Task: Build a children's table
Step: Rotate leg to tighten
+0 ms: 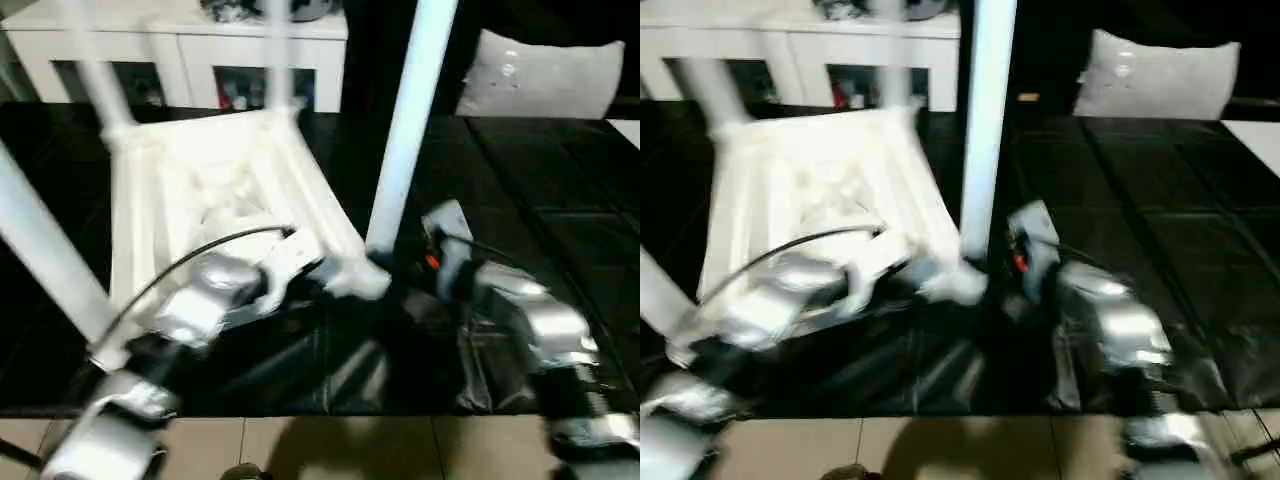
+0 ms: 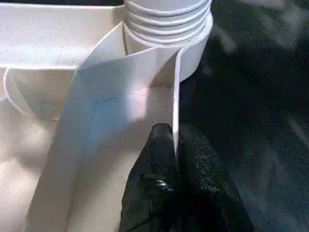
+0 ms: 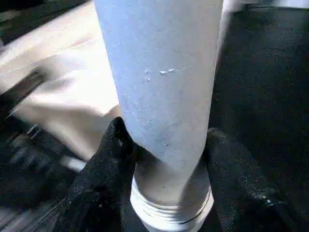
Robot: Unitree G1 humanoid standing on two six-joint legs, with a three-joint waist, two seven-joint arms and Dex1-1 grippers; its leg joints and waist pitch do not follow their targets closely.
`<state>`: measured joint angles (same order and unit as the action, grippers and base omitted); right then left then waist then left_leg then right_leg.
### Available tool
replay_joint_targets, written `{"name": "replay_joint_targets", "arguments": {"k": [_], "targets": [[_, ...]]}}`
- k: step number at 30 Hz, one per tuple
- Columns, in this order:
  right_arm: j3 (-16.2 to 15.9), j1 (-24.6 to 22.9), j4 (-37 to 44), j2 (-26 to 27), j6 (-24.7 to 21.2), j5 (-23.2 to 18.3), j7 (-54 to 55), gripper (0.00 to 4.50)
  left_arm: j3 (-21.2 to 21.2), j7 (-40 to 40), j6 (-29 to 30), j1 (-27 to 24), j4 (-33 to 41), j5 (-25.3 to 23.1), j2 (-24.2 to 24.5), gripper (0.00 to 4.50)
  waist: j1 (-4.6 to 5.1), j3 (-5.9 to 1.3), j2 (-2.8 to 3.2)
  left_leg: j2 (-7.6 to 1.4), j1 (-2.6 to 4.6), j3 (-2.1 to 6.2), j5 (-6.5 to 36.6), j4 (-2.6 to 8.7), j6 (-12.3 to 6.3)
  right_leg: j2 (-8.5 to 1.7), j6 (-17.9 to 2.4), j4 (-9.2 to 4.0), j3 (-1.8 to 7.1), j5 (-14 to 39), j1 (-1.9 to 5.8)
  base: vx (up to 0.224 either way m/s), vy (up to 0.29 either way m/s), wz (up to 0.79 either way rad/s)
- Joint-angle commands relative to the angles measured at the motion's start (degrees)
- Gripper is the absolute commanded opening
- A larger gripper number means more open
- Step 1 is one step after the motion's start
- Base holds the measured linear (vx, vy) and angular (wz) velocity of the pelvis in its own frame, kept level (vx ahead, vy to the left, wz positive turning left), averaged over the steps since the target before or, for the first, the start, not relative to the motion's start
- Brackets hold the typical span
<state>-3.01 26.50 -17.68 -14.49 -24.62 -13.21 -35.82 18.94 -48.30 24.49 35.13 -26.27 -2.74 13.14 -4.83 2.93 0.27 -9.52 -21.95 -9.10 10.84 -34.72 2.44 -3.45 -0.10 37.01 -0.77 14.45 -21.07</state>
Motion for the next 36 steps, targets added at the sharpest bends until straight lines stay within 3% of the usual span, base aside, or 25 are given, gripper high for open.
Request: {"name": "replay_joint_targets", "arguments": {"k": [1,2,5,7,9,14,20,24,25,26,27,30,32,35,36], "targets": [[-1.33,-0.85,-0.55,2.66,-2.38,1.93,5.97,1.9,-0.35,2.98,-0.39,1.89,1.64,2.0,-5.08,0.0,-0.43,-3.39,-0.64,-3.05,1.14,0.71,5.98,4.31,-0.55,-4.79,-13.74,-4.77,1.91,0.72,2.04,0.0,0.0,0.0],[-1.02,-1.13,-0.19,3.17,-1.86,2.12,6.79,1.9,-0.19,3.89,-0.08,1.94,1.56,1.73,-6.03,0.0,-0.65,-3.49,-0.64,-3.06,1.19,0.67,5.4,4.28,-0.77,-4.77,-13.47,-4.74,1.95,-0.38,2.02,0.0,0.0,0.0],[-0.13,-2.45,1.82,3.56,0.09,-0.03,4.44,2.6,0.86,5.38,0.06,1.71,1.26,0.53,-6.87,0.0,-0.94,-3.73,-0.33,-2.98,0.86,0.76,3.05,4.05,-1.92,-4.54,-13.15,-4.32,1.89,-6.41,2.27,0.0,0.0,0.0],[0.44,-3.16,3.03,3.3,0.22,-0.66,3.72,2.62,0.98,5.88,-0.13,1.65,0.9,-0.12,-6.78,0.0,-1.2,-3.87,-0.19,-2.96,0.81,0.79,1.89,3.92,-2.89,-4.53,-13.25,-4.03,1.81,-9.51,2.32,0.0,0.0,0.0],[1.07,-4.25,4.68,2.19,0.81,-1.24,2.26,2.94,0.97,5.91,-0.82,1.53,0.51,-0.76,-6.24,0.0,-1.45,-3.86,-0.28,-3.03,0.76,0.83,1.72,3.95,-3.39,-4.48,-13.28,-4.01,1.71,-10.23,2.39,0.0,0.0,0.0],[2.18,-5.78,6.45,-1.32,2.83,-2.92,-2.95,3.44,1.25,4.37,-3.75,1.18,0.16,-1.59,-4.44,0.0,-1.86,-3.75,-0.44,-3.18,0.83,0.8,3.91,4.05,-3.46,-4.62,-13.11,-4.34,1.72,-7.66,2.37,0.0,0.0,0.0],[3.45,-6.37,6.28,-8.34,4.93,-4.9,-13.57,3.88,2.34,-2.99,-9.58,-0.85,1.53,-0.54,-0.36,0.0,-1.83,-3.72,-0.66,-3.17,0.65,0.72,2.75,3.88,-4.48,-4.62,-13.33,-4.2,1.69,-8.26,2.31,0.0,0.0,0.0],[2.33,-5.39,5.31,-13.82,5.53,-4.92,-21.36,4.22,3.39,-12.22,-15.2,-2.58,3.33,2.05,3.35,0.0,-2.03,-3.59,-1.11,-3.3,0.67,0.65,3.56,3.93,-5.38,-4.67,-13.49,-4.43,1.63,-6.44,2.27,0.0,0.0,0.0],[1.93,-5.31,5.44,-14.84,5.46,-5.11,-23.07,4.37,3.55,-13.39,-15.84,-2.7,3.39,2.13,4.15,0.0,-2.11,-3.56,-0.97,-3.38,0.85,0.56,3.96,3.93,-5.38,-4.64,-13.63,-4.34,1.63,-5.48,2.04,0.0,0.0,0.0],[1.93,-5.31,5.44,-14.84,5.46,-5.11,-23.07,4.37,3.55,-13.39,-15.84,-2.7,3.39,2.13,4.15,0.0,-2.11,-3.5,-0.87,-3.44,0.91,0.51,4.25,3.96,-5.39,-4.65,-13.69,-4.39,1.64,-4.85,1.9,0.0,0.0,0.0],[1.34,-5.58,6.09,-16.06,5.3,-5.55,-25.52,4.37,3.4,-13.7,-15.21,-2.63,3.16,1.98,4.87,0.0,-2.08,-3.4,-1.31,-3.5,0.96,0.37,4.84,4.05,-5.34,-4.62,-13.81,-4.54,1.61,-3.43,1.79,0.0,0.0,0.0],[0.38,-6.12,6.89,-16.93,5.24,-5.44,-27.21,4.37,2.47,-13.49,-14.38,-2.51,2.48,2.42,4.97,0.0,-2.36,-3.35,-1.24,-3.68,0.97,0.16,5.25,4.11,-5.0,-4.77,-13.81,-4.59,1.57,-0.99,1.72,0.0,0.0,0.0],[-0.46,-6.92,7.59,-16.91,5.45,-5.21,-27.73,4.4,0.68,-11.91,-14.97,-2.52,0.51,3.21,3.84,0.44,-2.36,-3.38,-1.24,-3.64,0.95,0.11,4.73,4.07,-5.05,-4.81,-13.58,-4.55,1.61,-1.2,1.63,0.0,0.0,0.0],[-0.57,-7.05,7.65,-16.91,5.58,-5.28,-27.87,4.4,0.21,-11.83,-15.14,-2.58,0.05,3.52,3.46,0.55,-2.63,-3.56,-1.06,-3.63,1.0,0.06,4.62,3.95,-4.72,-4.92,-14.09,-4.47,1.63,-1.47,1.61,0.0,0.0,0.0],[-0.68,-7.19,7.55,-17.08,5.92,-5.46,-28.35,4.4,0.0,-11.91,-16.17,-2.9,-1.02,3.36,3.38,0.86,-2.6,-3.55,-1.11,-3.63,0.94,0.06,4.02,3.91,-4.83,-4.75,-14.34,-4.32,1.61,-2.96,1.59,0.0,0.0,0.0]]}}
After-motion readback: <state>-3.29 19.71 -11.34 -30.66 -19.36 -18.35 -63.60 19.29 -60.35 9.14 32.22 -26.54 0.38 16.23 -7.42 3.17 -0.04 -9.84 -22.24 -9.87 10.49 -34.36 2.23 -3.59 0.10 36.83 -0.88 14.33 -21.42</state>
